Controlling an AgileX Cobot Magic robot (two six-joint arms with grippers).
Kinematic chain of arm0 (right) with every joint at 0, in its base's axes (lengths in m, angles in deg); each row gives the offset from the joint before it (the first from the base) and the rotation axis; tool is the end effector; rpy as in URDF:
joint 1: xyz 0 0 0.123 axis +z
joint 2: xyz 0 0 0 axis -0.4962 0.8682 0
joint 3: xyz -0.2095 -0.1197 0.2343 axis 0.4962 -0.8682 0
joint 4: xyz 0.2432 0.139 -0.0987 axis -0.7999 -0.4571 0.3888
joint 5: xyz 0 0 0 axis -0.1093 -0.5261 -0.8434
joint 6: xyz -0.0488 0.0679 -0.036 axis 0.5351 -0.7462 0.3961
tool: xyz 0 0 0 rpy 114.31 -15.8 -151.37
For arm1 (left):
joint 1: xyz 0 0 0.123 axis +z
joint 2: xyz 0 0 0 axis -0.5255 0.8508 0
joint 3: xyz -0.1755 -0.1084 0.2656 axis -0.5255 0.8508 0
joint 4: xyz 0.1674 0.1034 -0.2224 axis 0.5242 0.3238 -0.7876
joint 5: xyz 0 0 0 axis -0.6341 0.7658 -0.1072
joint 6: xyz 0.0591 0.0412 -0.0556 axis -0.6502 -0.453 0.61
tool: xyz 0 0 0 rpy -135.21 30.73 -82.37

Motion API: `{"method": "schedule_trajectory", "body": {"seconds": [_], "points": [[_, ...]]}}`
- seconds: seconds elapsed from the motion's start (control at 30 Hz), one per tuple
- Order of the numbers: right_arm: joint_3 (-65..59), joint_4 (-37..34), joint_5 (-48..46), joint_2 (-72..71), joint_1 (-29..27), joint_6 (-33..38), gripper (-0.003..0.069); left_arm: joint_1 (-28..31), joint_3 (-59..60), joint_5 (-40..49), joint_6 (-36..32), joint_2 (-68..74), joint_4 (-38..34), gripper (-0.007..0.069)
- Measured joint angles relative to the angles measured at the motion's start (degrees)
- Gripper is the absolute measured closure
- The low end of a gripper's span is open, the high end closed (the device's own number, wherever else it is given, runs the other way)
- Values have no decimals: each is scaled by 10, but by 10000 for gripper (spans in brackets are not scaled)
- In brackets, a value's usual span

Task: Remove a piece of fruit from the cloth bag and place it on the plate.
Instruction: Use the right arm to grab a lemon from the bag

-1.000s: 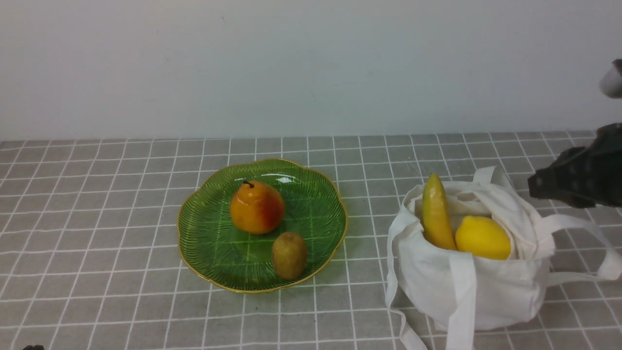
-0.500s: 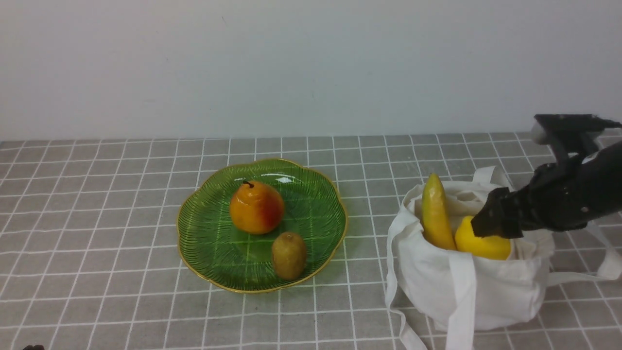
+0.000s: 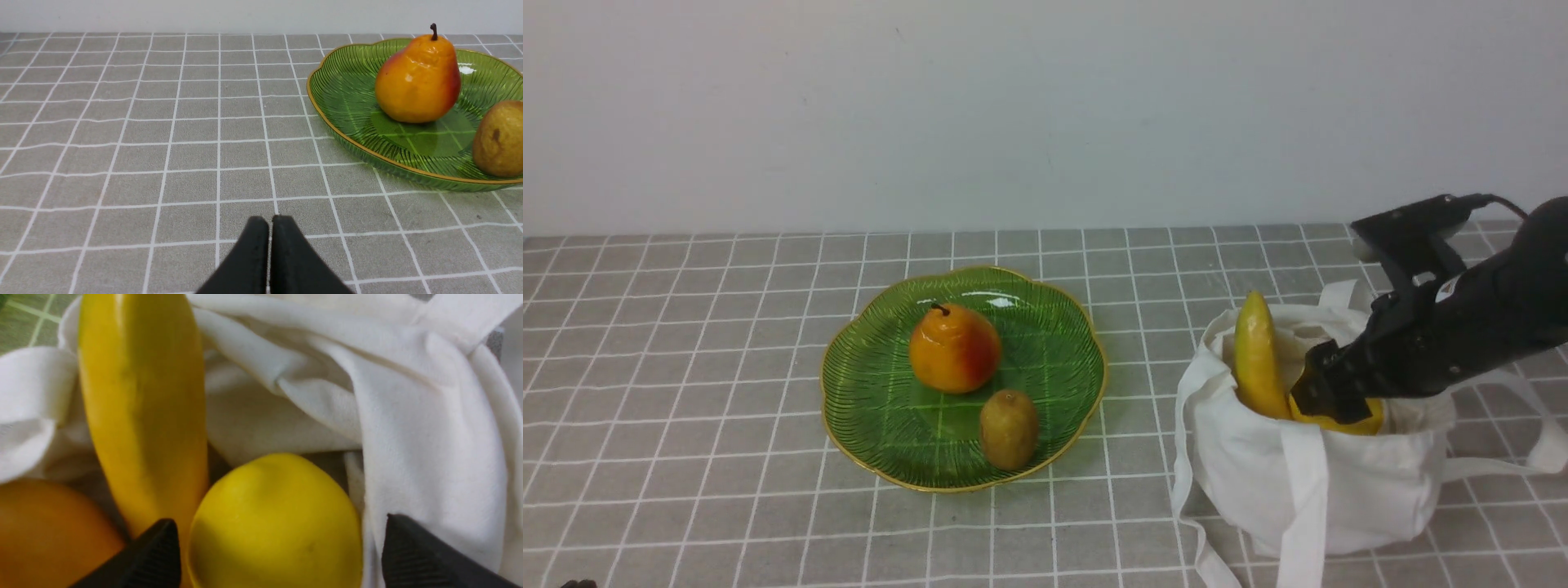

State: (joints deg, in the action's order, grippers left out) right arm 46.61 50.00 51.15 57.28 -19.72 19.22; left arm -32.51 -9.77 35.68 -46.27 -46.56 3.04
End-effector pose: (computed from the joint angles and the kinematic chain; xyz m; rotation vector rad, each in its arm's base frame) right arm 0.3500 0.0768 0.2208 -0.5622 2.6804 0.2128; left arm 0.0465 -0.0046 0.1702 0.0059 1.8614 -0.0785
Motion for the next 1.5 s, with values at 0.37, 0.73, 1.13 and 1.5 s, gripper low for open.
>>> {"method": "schedule_trajectory", "body": {"seconds": [0.37, 0.73, 1.13, 1.5], "points": [[3, 8, 9, 5, 0, -8, 403, 0, 0, 0, 0, 0, 0, 632], [3, 1, -18, -84, 0, -9, 671, 0, 0, 0, 0, 0, 0, 632], [3, -33, -16, -26, 12, 29, 440, 0, 0, 0, 0, 0, 0, 632], [8, 32, 29, 38, 20, 29, 97, 0, 0, 0, 0, 0, 0, 632]]}}
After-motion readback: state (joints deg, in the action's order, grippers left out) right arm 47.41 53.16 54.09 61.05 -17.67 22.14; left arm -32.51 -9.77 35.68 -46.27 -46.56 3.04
